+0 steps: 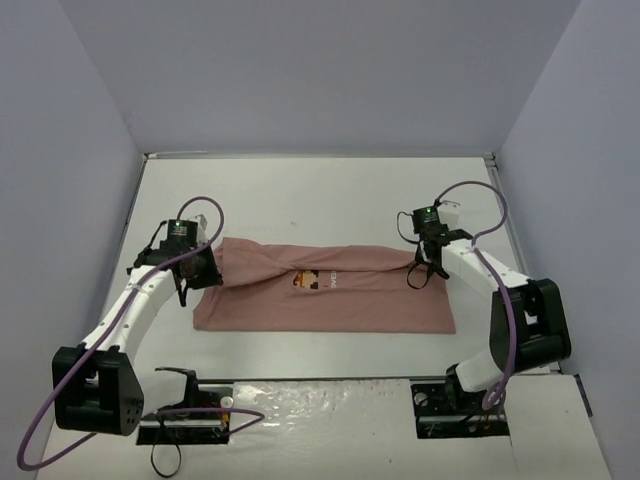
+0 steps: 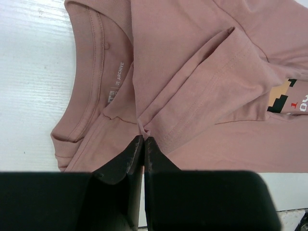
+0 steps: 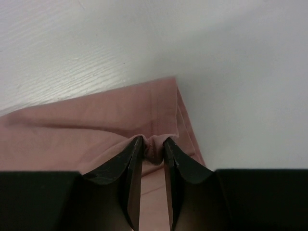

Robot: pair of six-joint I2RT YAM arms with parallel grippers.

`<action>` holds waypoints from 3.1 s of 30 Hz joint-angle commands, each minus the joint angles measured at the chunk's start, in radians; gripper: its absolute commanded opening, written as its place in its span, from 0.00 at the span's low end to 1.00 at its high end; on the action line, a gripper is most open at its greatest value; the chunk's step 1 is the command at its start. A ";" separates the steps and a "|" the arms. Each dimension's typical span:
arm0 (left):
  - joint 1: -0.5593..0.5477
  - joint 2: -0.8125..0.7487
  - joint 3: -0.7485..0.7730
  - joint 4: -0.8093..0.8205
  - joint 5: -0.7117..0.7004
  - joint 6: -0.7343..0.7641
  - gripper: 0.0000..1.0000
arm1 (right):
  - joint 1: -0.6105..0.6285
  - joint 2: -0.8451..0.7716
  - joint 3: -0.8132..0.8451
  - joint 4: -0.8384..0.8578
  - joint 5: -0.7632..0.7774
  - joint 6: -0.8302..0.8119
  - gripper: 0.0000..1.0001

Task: Fold and stack the t-shirts
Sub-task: Fold the other side of the tshirt into a rectangle

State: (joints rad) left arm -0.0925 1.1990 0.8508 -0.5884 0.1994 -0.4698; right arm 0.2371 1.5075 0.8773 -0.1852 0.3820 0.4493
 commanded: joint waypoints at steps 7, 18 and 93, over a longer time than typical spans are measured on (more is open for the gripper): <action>-0.003 -0.074 0.037 -0.087 -0.013 -0.030 0.26 | -0.053 -0.199 -0.062 -0.043 -0.122 0.066 0.37; 0.000 0.071 0.235 -0.077 -0.065 -0.021 0.50 | -0.129 -0.087 0.014 -0.046 -0.135 0.082 0.40; -0.095 0.820 0.693 0.012 0.225 0.511 0.47 | -0.025 -0.204 0.049 0.032 -0.416 -0.117 0.35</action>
State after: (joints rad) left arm -0.1822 2.0447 1.5314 -0.5890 0.4188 0.0417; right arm 0.2150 1.3453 0.9234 -0.1836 -0.0349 0.3230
